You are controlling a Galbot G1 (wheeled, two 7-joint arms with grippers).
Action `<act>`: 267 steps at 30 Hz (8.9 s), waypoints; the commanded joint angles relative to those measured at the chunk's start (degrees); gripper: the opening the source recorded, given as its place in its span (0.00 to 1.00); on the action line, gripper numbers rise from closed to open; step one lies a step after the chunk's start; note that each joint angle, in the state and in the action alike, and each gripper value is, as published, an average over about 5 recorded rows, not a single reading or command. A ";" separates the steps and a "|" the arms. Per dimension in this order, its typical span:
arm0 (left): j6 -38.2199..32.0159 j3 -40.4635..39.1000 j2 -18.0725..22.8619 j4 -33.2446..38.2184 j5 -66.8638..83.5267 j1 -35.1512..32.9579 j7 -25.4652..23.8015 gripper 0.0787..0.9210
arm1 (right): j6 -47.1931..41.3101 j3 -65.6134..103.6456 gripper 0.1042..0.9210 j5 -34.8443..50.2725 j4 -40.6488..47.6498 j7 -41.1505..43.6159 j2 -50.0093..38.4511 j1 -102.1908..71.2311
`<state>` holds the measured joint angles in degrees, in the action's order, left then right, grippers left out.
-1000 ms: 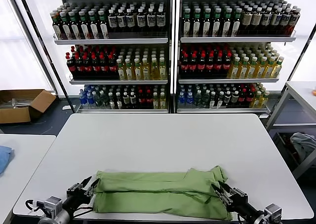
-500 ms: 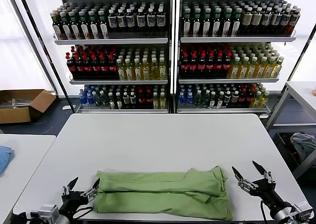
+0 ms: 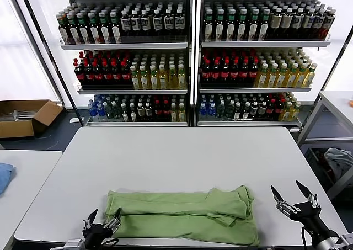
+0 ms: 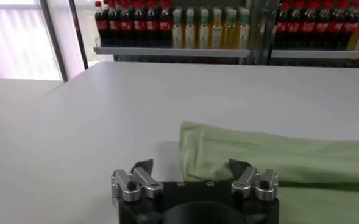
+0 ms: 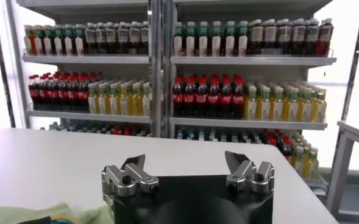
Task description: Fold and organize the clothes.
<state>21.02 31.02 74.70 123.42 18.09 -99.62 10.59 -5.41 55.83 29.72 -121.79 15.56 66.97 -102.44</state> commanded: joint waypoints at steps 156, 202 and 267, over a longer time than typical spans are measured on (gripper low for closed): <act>3.41 -16.34 -1.64 2.30 4.31 8.24 8.10 0.88 | -1.40 -3.55 0.88 0.99 -6.70 -1.86 1.89 0.79; 10.91 12.65 -9.80 2.80 21.44 7.65 -0.74 0.88 | -1.12 -3.49 0.88 1.67 -6.00 -1.75 1.76 1.17; 2.29 38.37 -17.75 -18.61 27.52 10.74 -7.22 0.07 | -0.60 -3.55 0.88 2.58 -5.30 -1.64 1.46 2.39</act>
<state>23.97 48.07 68.23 115.49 41.79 -90.66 5.33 -6.05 52.78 32.26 -127.08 13.93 68.42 -100.45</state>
